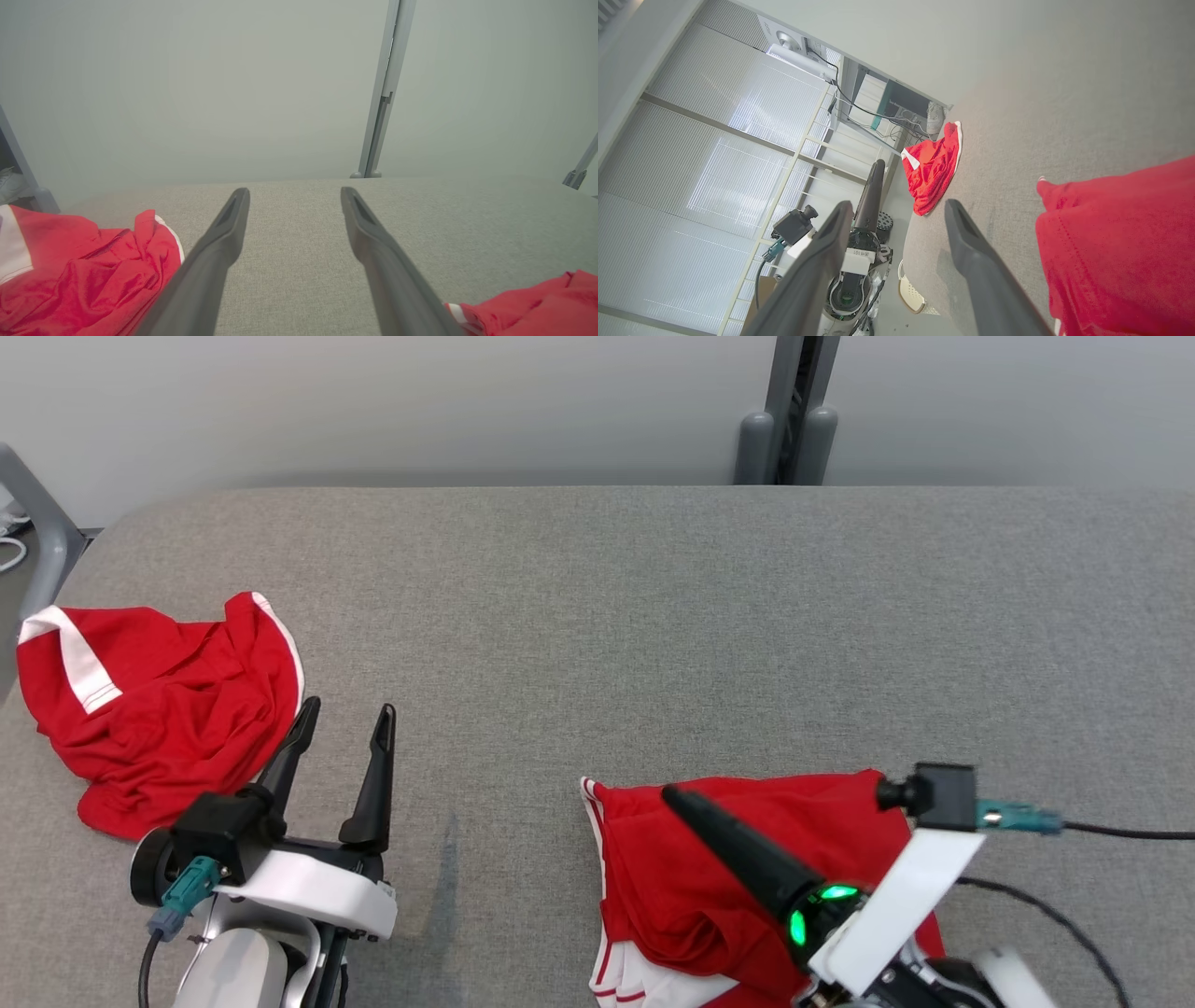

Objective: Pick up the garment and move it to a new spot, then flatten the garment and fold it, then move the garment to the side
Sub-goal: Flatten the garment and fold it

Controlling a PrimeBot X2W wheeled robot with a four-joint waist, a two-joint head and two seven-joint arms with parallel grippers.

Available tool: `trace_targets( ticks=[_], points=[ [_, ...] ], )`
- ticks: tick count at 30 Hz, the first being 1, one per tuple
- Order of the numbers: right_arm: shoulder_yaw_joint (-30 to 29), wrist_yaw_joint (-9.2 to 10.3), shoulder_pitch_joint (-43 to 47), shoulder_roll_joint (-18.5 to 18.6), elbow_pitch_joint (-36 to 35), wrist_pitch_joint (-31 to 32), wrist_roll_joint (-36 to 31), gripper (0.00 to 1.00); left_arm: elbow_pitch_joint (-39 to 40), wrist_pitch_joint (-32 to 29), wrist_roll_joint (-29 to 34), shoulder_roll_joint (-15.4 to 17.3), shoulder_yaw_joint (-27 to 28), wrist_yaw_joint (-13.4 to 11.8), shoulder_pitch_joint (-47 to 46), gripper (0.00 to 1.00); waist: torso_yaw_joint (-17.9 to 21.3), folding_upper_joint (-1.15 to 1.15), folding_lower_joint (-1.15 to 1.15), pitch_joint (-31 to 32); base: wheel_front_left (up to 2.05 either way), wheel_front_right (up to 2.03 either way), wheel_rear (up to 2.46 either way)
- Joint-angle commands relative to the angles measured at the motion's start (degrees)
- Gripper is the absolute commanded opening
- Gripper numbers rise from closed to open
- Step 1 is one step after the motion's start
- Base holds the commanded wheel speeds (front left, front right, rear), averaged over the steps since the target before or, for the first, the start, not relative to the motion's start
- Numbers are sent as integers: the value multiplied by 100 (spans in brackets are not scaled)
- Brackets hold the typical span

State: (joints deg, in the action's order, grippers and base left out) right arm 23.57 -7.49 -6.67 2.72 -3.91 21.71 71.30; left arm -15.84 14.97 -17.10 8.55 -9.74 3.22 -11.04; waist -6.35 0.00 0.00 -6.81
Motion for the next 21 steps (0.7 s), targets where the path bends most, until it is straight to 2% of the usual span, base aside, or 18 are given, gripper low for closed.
trace_targets(
  ticks=[1, 5, 8, 9, 11, 15, 18, 19, 21],
  points=[
    [-221, 0, -99, 36, -164, -47, -149, 100, -3, 24, 49, 23, 41, 29, -4, 100, 20, 0, 0, 3, 0, 0, 0],
    [-952, -1, -234, 59, -457, -214, -922, 100, 21, 24, 74, 0, 58, 47, -27, 100, 45, 0, 0, -17, 0, 0, 0],
    [-1376, 0, -276, 70, -594, -418, -1506, 100, 38, 24, 100, -18, 72, 70, -50, 100, 56, 0, 0, -42, 0, 0, 0],
    [-1376, 0, -276, 70, -594, -418, -1506, 100, 38, 24, 100, -18, 72, 70, -50, 100, 56, 0, 0, -42, 0, 0, 0],
    [-1550, 0, -342, 282, -661, -671, -2060, 100, 53, 24, 111, -37, 72, 78, -68, 100, 52, 0, 0, -64, 0, 0, 0],
    [-1604, 0, -160, 659, -466, -1441, -2982, 100, 107, 24, 150, -84, 90, 108, -70, 100, 56, 0, 0, -88, 0, 0, 0],
    [-1576, 0, -43, 1083, -91, -2284, -3969, 100, 149, 24, 183, -134, 92, 130, -20, 100, 65, 0, 0, -82, 0, 0, 0],
    [-1596, 0, 20, 1144, 98, -2568, -4336, 100, 160, 24, 193, -145, 102, 137, 14, 100, 74, 0, 0, -76, 0, 0, 0],
    [-1805, 0, 83, 1002, 492, -3098, -4750, 100, 176, 24, 213, -164, 129, 147, 89, 100, 93, 0, 0, -62, 0, 0, 0]
  ],
)
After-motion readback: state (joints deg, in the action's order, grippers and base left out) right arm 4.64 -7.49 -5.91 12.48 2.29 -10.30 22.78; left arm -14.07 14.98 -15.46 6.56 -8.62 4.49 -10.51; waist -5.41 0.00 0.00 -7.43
